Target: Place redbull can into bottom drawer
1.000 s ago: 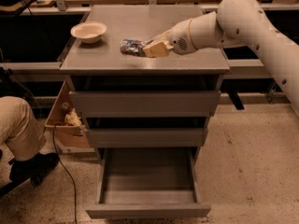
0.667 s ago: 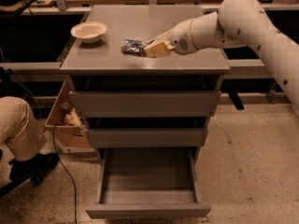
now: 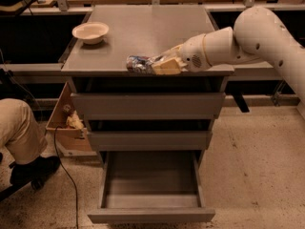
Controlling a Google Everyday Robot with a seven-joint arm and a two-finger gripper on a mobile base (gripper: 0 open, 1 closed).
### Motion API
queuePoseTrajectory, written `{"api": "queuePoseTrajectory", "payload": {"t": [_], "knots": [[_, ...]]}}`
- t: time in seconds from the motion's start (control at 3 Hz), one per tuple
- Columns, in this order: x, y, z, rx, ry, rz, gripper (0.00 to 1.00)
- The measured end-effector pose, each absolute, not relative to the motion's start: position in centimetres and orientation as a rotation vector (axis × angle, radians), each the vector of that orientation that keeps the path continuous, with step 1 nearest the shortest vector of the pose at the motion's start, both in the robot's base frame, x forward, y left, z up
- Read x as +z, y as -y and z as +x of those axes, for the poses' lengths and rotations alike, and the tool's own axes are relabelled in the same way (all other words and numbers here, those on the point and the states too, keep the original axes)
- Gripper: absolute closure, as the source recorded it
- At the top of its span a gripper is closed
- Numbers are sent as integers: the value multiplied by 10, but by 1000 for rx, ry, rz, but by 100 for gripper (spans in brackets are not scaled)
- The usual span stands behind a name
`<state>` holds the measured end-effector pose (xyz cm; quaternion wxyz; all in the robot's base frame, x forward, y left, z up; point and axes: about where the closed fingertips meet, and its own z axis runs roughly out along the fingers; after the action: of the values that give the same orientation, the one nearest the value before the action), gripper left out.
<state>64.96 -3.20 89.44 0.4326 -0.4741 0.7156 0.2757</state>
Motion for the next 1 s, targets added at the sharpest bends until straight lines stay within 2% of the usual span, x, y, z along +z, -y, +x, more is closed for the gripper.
{"api": "queuePoseTrajectory", "payload": {"t": [0.33,1.0], "knots": [[870,46,622,710,-1798,-1229,100],[788,79,603,679,-1853,-1377,100]]}}
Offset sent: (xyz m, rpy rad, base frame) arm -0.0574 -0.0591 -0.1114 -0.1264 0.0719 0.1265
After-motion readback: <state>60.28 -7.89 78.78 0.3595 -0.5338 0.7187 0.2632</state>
